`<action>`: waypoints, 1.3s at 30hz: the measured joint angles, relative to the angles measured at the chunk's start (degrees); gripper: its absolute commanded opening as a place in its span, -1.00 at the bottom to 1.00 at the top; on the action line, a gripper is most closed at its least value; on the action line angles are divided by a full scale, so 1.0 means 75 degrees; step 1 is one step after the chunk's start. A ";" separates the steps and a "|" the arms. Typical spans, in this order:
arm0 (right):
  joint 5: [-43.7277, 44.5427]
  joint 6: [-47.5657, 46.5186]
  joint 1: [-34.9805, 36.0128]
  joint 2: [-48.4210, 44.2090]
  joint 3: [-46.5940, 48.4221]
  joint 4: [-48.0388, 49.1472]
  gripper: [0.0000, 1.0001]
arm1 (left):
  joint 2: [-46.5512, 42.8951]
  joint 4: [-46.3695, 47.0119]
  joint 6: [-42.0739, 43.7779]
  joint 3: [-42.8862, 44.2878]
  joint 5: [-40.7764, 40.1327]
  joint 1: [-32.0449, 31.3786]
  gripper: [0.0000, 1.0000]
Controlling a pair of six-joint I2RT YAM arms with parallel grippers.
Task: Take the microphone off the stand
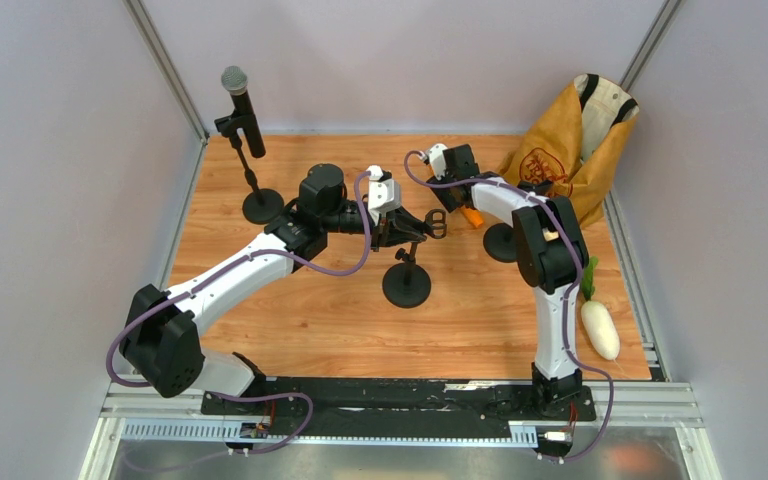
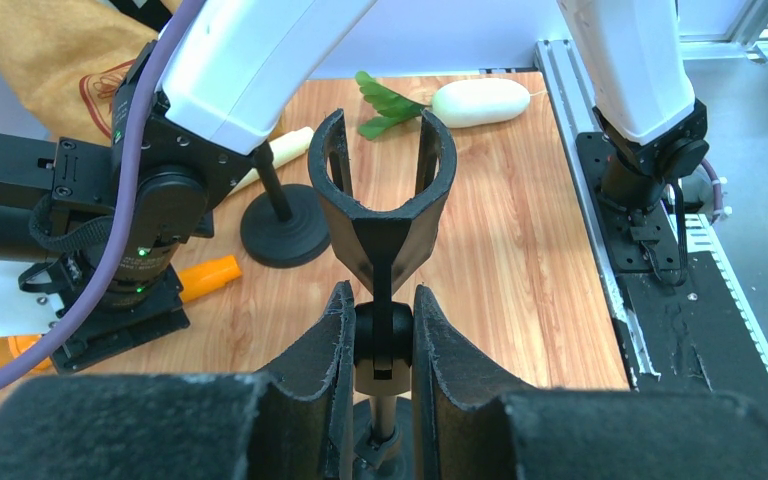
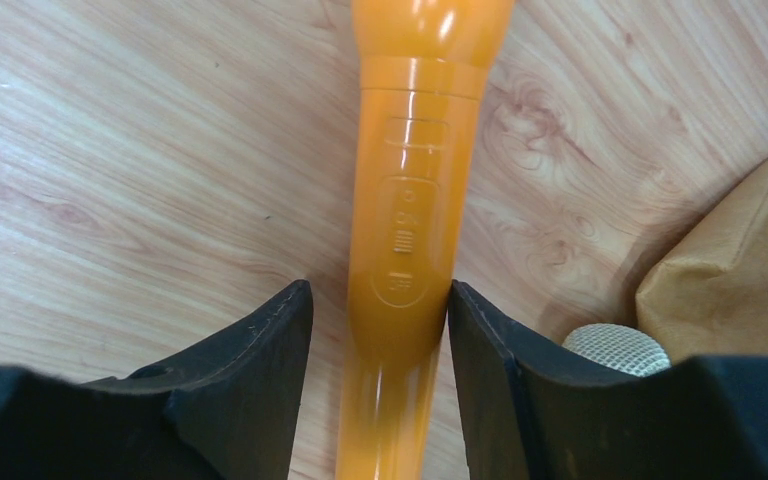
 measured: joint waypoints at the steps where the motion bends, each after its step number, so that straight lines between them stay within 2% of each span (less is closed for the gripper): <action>1: 0.0050 -0.0058 0.0000 0.0015 0.0023 -0.0003 0.17 | 0.0000 0.0000 0.0000 0.0000 0.0000 0.0000 -1.00; 9: 0.0635 -0.0525 -0.0003 0.0117 0.0140 0.0035 0.09 | 0.0000 0.0000 0.0000 0.0000 0.0000 0.0000 -1.00; 17: 0.1008 -0.0950 -0.0015 0.0117 0.0050 0.0210 -0.35 | 0.0000 0.0000 0.0000 0.0000 0.0000 0.0000 -1.00; 39: 0.1445 -0.2174 -0.0300 0.0055 -0.0423 0.0822 -0.36 | 0.0000 0.0003 -0.0003 0.0003 0.0000 0.0000 -1.00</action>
